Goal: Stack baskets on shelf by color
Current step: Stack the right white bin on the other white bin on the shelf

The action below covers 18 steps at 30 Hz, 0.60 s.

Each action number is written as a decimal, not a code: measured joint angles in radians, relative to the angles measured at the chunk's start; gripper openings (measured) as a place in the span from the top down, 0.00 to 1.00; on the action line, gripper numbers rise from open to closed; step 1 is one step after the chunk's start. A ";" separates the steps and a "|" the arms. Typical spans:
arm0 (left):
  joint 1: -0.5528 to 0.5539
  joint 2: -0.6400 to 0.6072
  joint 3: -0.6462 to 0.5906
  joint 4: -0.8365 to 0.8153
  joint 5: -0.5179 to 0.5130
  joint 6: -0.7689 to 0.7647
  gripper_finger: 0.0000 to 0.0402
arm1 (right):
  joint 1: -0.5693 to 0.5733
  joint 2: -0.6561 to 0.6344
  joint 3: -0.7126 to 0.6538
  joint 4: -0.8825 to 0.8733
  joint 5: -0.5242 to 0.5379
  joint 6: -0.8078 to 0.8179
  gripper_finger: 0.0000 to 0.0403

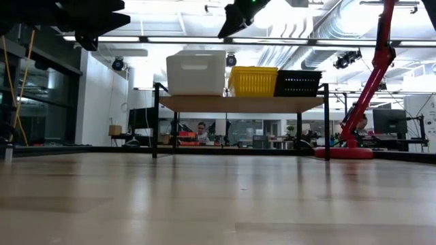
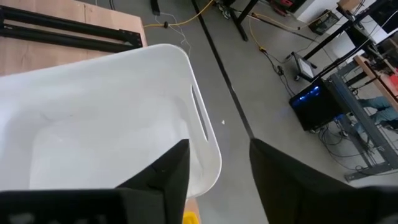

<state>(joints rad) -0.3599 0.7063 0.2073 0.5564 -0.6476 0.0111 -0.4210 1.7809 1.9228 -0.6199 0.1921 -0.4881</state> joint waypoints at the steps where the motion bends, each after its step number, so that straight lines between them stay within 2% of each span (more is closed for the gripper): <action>1: 0.000 0.000 0.000 -0.002 0.000 -0.001 0.59 | 0.000 0.000 0.000 -0.003 0.000 0.000 0.60; 6: 0.000 0.000 0.000 -0.010 0.000 -0.007 0.59 | -0.001 -0.001 0.000 0.001 0.054 0.028 0.59; 8: 0.000 0.000 0.000 -0.010 0.000 -0.007 0.59 | -0.012 -0.001 0.000 0.016 0.023 0.081 0.62; 11: 0.000 0.000 0.000 -0.010 0.000 -0.007 0.59 | -0.031 0.005 -0.001 0.076 -0.074 0.183 0.72; 15: 0.000 0.000 0.000 -0.010 0.000 -0.019 0.59 | -0.040 0.005 -0.095 0.285 -0.127 0.292 0.96; 18: 0.000 0.000 0.000 -0.010 0.000 -0.027 0.59 | -0.030 0.007 -0.185 0.450 -0.132 0.356 0.96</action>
<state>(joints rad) -0.3599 0.7067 0.2073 0.5462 -0.6476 -0.0159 -0.4509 1.7882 1.7374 -0.1702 0.0604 -0.1319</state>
